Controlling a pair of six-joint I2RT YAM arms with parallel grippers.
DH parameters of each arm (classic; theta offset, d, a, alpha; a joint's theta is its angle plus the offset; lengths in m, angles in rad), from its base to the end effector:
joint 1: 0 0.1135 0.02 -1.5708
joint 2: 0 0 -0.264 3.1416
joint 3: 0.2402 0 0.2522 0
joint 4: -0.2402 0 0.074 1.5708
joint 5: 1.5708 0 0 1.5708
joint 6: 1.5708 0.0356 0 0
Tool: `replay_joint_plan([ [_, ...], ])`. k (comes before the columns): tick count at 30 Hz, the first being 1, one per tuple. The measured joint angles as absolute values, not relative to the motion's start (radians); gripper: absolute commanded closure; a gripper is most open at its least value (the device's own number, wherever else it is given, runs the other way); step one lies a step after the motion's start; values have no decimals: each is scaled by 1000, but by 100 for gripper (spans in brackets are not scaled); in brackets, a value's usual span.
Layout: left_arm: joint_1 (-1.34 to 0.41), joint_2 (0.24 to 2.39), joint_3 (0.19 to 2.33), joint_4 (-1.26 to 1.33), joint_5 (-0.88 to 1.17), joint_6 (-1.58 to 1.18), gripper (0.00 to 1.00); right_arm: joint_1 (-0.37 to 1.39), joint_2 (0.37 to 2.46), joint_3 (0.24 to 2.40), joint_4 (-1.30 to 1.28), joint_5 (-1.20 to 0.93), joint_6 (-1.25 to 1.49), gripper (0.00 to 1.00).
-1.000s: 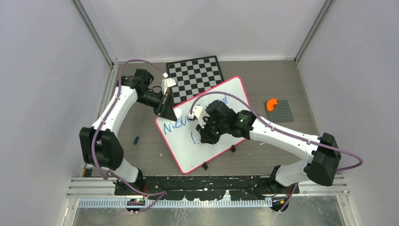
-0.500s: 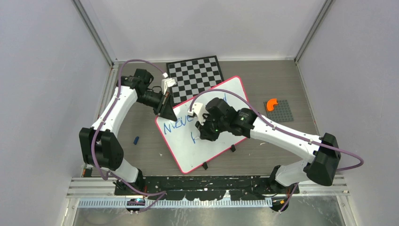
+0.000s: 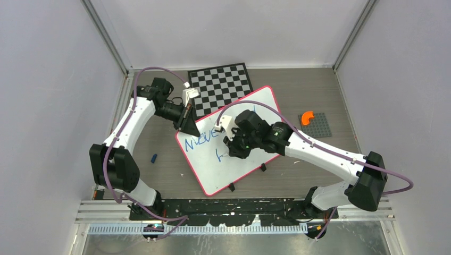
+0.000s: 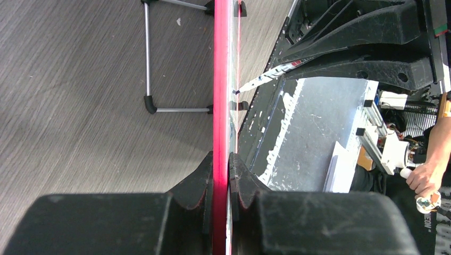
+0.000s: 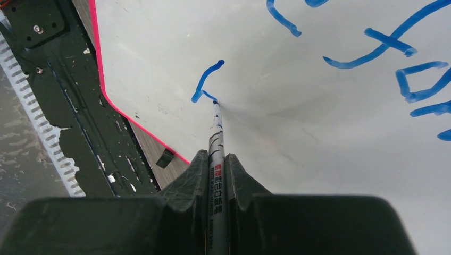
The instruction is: Write a sentence on the whiteboard
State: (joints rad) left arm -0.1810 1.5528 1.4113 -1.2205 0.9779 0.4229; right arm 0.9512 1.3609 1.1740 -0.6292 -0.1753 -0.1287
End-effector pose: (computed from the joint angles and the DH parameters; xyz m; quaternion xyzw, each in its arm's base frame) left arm 0.2757 -0.0805 0.3105 0.3078 0.8237 -0.4526 0.1477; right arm 0.1642 0.2410 0.3057 -0.5037 0.7777 0.2213 0.3039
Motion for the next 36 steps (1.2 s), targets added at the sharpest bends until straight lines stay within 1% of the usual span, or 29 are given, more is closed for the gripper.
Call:
replay_joint_plan([
  [20, -181, 1553, 1411, -1221, 978, 423, 100, 984, 1405, 1194, -650, -203, -125, 100],
  [29, -181, 1553, 1411, -1221, 980, 423, 100, 925, 1335, 1194, -691, -195, -129, 100],
  [36, -181, 1553, 1411, -1221, 980, 424, 100, 919, 1331, 1196, -691, -180, -128, 100],
])
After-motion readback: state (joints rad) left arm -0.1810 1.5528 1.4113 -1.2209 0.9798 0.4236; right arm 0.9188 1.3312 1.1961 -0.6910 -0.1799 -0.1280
